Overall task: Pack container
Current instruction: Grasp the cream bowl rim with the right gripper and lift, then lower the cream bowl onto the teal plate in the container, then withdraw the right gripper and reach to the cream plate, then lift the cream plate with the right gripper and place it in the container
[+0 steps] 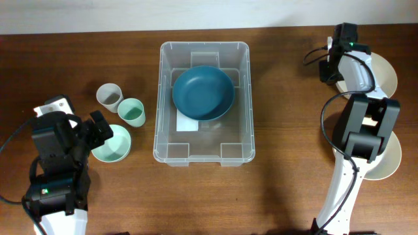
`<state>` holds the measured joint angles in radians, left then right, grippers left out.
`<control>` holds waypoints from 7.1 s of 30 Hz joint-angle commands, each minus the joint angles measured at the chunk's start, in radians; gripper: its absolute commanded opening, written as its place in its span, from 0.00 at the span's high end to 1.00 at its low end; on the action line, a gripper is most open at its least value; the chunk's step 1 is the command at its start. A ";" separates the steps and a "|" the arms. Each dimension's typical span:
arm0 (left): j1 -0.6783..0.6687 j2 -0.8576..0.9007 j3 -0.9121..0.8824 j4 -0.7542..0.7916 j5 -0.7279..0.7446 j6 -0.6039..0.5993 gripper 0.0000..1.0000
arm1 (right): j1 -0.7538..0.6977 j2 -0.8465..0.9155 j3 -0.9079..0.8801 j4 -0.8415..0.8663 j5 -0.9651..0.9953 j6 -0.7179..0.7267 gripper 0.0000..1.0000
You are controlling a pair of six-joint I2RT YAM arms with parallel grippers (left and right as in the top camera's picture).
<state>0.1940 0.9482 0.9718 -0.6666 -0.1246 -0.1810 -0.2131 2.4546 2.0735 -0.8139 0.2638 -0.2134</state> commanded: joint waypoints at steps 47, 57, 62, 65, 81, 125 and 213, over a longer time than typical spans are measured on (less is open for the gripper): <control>0.005 0.002 0.017 -0.001 -0.016 -0.011 0.01 | 0.853 -0.235 0.066 -0.265 -0.330 -0.314 0.55; 0.005 0.002 0.017 0.000 -0.016 -0.011 0.01 | 0.694 -0.477 0.104 -0.325 0.138 0.298 0.56; 0.005 0.002 0.017 0.000 -0.016 -0.011 0.01 | 0.457 -0.531 0.103 -0.530 0.136 0.648 0.56; 0.005 0.002 0.017 0.001 -0.016 -0.011 0.01 | 0.335 -0.526 0.083 -0.624 0.126 0.739 0.56; 0.005 0.002 0.017 0.023 -0.015 -0.011 0.01 | -0.018 -0.525 -0.535 -0.413 0.084 0.850 0.52; 0.005 0.002 0.017 0.023 -0.014 -0.012 0.00 | 0.087 -0.581 -0.711 -0.113 0.042 0.810 0.43; 0.005 0.002 0.016 0.022 -0.015 -0.012 0.00 | 0.861 -0.410 -0.223 -0.109 -0.392 -0.565 0.96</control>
<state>0.1940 0.9485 0.9722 -0.6468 -0.1318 -0.1810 0.6468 2.0216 1.8381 -0.9276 -0.0849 -0.7628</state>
